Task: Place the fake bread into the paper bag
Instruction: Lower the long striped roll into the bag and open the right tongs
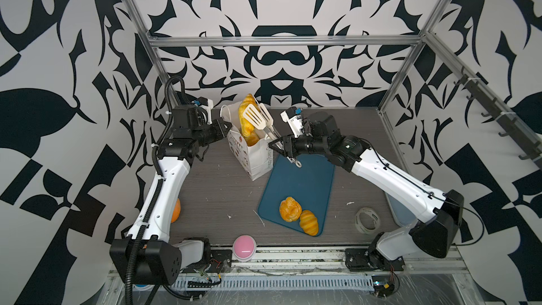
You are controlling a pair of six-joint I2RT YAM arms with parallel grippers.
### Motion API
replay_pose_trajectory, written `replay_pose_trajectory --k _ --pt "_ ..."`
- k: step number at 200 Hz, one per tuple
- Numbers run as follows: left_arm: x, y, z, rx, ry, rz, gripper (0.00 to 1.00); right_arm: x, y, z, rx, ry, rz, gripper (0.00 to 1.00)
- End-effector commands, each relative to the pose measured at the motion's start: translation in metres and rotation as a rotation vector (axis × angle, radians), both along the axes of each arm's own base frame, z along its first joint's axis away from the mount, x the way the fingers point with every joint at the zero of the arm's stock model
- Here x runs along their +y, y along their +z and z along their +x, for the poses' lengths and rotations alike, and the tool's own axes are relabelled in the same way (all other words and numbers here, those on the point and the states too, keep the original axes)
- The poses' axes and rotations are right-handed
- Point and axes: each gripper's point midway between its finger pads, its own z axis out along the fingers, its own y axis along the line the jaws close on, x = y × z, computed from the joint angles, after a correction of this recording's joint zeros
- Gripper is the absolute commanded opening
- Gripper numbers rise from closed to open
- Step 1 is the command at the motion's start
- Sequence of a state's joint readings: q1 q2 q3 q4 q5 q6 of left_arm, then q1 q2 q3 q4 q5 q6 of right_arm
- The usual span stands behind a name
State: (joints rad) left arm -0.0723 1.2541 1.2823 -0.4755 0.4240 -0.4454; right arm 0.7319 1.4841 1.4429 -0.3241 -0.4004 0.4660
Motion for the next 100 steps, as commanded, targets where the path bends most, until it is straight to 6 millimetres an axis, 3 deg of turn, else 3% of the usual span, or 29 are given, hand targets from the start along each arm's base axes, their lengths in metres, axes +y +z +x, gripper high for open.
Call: replay_pose_trajectory --k 1,100 --pt "0.0 -0.006 -0.001 0.013 -0.005 -0.003 0.0 -0.002 0.047 0.005 -0.121 0.002 0.084 0.41" --pt "0.0 -0.006 -0.001 0.015 -0.002 -0.001 0.0 -0.007 0.022 0.018 -0.07 -0.037 0.026 0.41"
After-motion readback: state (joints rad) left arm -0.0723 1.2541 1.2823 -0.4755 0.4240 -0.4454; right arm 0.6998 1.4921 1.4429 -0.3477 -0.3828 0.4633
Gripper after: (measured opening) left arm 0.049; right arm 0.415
